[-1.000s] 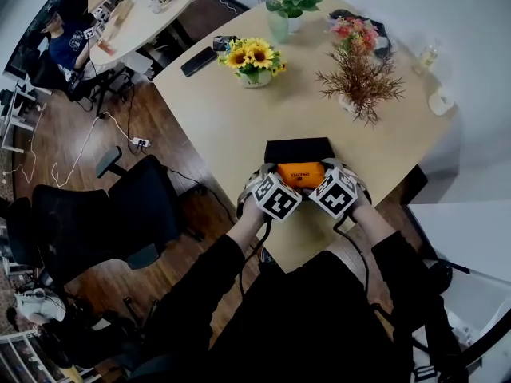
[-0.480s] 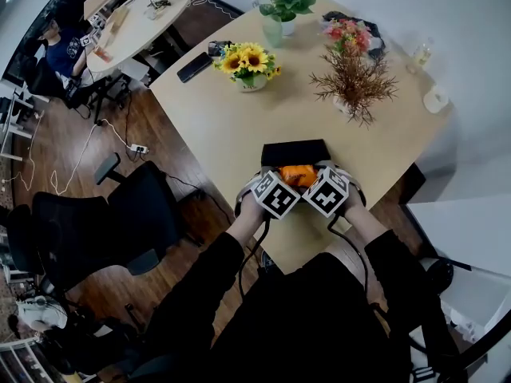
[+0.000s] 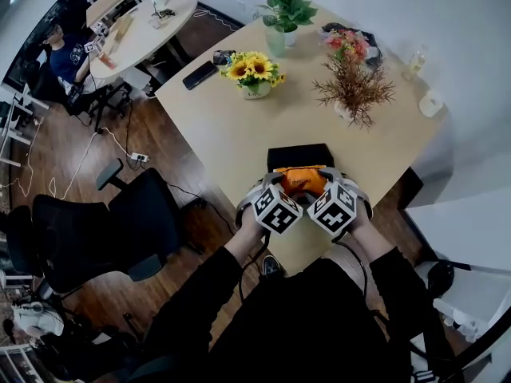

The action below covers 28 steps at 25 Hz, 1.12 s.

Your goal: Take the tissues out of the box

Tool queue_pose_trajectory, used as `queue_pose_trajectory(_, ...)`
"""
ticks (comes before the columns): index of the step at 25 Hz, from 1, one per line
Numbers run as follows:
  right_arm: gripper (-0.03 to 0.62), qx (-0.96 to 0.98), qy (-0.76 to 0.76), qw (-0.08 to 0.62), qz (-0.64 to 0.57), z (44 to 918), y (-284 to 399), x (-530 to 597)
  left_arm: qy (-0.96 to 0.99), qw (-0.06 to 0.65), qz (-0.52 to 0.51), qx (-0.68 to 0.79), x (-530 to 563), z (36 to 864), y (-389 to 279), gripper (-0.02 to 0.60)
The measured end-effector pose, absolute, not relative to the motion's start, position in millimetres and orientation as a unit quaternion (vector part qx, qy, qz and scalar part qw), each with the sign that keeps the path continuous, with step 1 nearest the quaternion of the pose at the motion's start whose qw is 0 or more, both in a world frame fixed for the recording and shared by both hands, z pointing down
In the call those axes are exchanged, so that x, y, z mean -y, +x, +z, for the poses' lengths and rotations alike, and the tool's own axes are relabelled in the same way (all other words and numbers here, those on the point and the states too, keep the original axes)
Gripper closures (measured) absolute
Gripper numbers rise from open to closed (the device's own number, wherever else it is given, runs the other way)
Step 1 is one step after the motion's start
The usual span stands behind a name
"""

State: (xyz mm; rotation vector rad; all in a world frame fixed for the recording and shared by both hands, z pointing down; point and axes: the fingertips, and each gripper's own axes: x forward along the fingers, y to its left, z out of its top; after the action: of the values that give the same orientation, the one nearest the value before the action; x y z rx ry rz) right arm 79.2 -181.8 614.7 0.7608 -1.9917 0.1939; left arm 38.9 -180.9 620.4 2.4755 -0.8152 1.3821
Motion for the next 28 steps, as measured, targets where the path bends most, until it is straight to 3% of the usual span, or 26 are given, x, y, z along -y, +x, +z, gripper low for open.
queue_pose_trajectory(17,0.356,0.831,0.338,0.442,0.022,523.3,51.8,121.1,0.877,0.065,0.389,0.273,121.4,532.4,10.6,0.402)
queue_pose_trajectory(28,0.362,0.818,0.353,0.452,0.038,519.6,37.7,56.2,0.896,0.06,0.367,0.244,56.1,526.4,-5.3,0.414)
